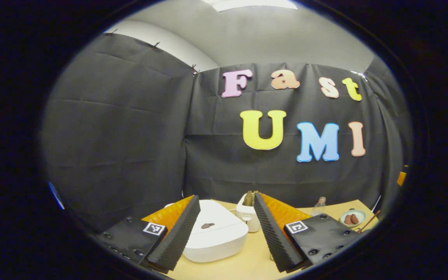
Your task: Close the left gripper, press the button to open the rice cooker; take a wooden spoon from the chopstick holder with the right hand, scoop a spoonful of rice and pour it into the rice cooker, then put the wooden spoon back into the chopstick holder.
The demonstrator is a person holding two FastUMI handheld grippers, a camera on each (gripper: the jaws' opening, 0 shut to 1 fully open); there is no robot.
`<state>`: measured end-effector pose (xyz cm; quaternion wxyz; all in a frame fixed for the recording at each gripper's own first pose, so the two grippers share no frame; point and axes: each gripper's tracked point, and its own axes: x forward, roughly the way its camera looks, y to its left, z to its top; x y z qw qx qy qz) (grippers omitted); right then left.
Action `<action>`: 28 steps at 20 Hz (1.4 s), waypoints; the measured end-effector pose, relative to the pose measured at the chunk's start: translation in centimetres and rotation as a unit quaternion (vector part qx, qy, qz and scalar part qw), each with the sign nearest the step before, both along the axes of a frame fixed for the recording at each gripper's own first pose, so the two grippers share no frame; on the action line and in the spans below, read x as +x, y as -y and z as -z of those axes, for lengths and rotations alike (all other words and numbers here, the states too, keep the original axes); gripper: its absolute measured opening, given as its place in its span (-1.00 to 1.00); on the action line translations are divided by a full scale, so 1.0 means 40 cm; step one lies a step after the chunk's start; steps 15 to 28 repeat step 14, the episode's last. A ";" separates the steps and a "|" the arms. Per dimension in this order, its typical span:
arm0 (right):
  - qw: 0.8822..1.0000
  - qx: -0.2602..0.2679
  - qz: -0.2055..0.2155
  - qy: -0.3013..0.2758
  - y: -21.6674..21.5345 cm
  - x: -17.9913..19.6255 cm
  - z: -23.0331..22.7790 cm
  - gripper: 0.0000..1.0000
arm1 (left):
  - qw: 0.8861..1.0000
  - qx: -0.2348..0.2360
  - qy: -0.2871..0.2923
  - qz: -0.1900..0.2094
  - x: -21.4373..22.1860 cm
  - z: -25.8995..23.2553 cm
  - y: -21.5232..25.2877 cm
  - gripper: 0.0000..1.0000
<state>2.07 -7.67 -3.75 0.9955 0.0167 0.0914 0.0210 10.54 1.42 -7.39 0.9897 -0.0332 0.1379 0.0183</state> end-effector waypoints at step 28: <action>0.999 0.001 0.005 0.043 -0.113 -0.012 -0.072 0.94 | 0.998 0.046 0.040 0.028 -0.246 -0.079 0.036 0.95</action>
